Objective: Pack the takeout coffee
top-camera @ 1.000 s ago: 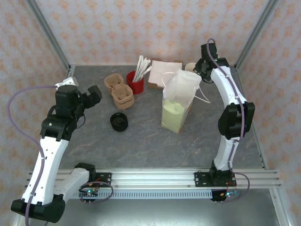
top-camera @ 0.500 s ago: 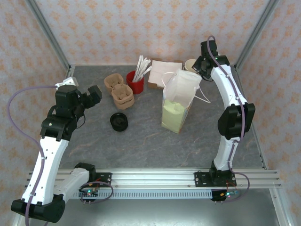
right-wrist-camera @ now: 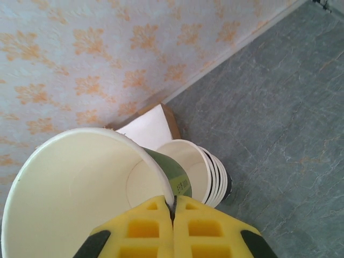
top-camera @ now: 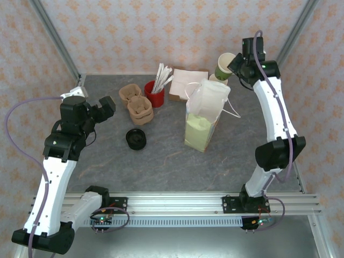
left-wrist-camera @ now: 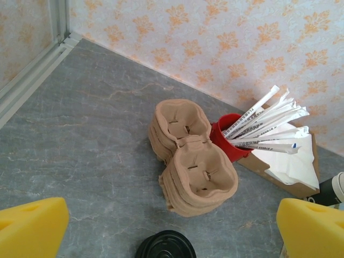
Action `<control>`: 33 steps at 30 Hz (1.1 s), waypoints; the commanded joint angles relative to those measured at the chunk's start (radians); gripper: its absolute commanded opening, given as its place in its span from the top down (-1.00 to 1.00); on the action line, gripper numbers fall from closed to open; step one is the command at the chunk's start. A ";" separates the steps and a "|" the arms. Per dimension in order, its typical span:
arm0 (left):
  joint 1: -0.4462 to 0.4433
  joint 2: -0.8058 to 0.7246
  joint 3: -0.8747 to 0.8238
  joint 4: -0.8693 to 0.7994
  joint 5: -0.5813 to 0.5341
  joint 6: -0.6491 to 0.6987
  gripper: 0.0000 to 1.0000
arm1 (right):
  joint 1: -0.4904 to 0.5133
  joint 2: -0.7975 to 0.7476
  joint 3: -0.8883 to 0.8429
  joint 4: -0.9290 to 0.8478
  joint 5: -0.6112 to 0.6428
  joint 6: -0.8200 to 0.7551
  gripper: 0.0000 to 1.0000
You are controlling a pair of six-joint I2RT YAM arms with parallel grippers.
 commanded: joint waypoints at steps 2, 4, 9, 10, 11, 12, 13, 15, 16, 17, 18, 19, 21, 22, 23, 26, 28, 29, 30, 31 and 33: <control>-0.009 -0.007 0.045 -0.034 0.024 -0.008 -1.00 | 0.007 -0.109 0.020 -0.068 0.093 -0.029 0.93; -0.009 -0.006 0.049 -0.036 0.027 -0.006 -1.00 | 0.007 -0.169 -0.009 -0.081 0.136 -0.043 0.95; -0.012 -0.007 0.050 -0.036 0.046 -0.004 -1.00 | -0.023 -0.340 -0.136 -0.135 0.246 -0.068 0.98; -0.013 -0.008 0.047 -0.034 0.052 -0.006 -1.00 | -0.038 -0.379 -0.179 -0.145 0.251 -0.069 0.98; -0.014 -0.007 0.041 -0.032 0.057 -0.007 -1.00 | -0.054 -0.420 -0.223 -0.155 0.253 -0.072 0.99; -0.017 -0.008 0.035 -0.031 0.064 -0.008 -1.00 | -0.065 -0.454 -0.265 -0.166 0.255 -0.077 0.99; -0.019 -0.009 0.028 -0.031 0.065 -0.008 -0.99 | -0.073 -0.495 -0.315 -0.178 0.256 -0.085 0.99; -0.020 -0.012 0.010 -0.032 0.065 -0.007 -0.99 | -0.083 -0.567 -0.418 -0.211 0.259 -0.097 0.99; -0.021 -0.014 -0.002 -0.032 0.067 -0.007 -0.99 | -0.084 -0.613 -0.472 -0.228 0.255 -0.101 0.99; -0.023 -0.016 -0.015 -0.029 0.068 -0.007 -0.99 | -0.085 -0.648 -0.524 -0.247 0.247 -0.102 0.99; -0.024 -0.019 -0.026 -0.027 0.070 -0.009 -0.99 | -0.084 -0.683 -0.567 -0.265 0.233 -0.098 0.99; -0.026 -0.021 -0.041 -0.023 0.071 -0.010 -0.99 | -0.084 -0.721 -0.622 -0.279 0.201 -0.091 1.00; -0.029 -0.024 -0.068 -0.016 0.074 -0.013 -0.99 | -0.082 -0.794 -0.725 -0.291 0.123 -0.087 1.00; -0.032 -0.024 -0.081 -0.014 0.074 -0.015 -0.98 | -0.080 -0.831 -0.780 -0.291 0.083 -0.085 1.00; -0.035 -0.024 -0.094 -0.010 0.074 -0.018 -0.99 | -0.070 -0.877 -0.843 -0.277 0.062 -0.085 1.00; -0.040 -0.027 -0.131 0.008 0.074 -0.025 -0.98 | -0.034 -0.973 -1.004 -0.226 -0.035 -0.060 1.00; -0.044 -0.024 -0.156 0.024 0.074 -0.027 -0.98 | 0.022 -1.002 -1.082 -0.177 -0.107 -0.033 1.00; -0.045 -0.022 -0.166 0.030 0.073 -0.029 -0.98 | 0.068 -1.012 -1.116 -0.159 -0.096 -0.011 1.00; -0.046 -0.019 -0.173 0.033 0.073 -0.031 -0.98 | 0.117 -1.016 -1.137 -0.149 -0.069 0.006 1.00; -0.048 -0.015 -0.181 0.037 0.072 -0.031 -0.98 | 0.180 -1.020 -1.161 -0.141 -0.030 0.029 1.00; -0.051 -0.010 -0.197 0.047 0.070 -0.034 -0.97 | 0.285 -1.021 -1.198 -0.113 0.018 0.068 1.00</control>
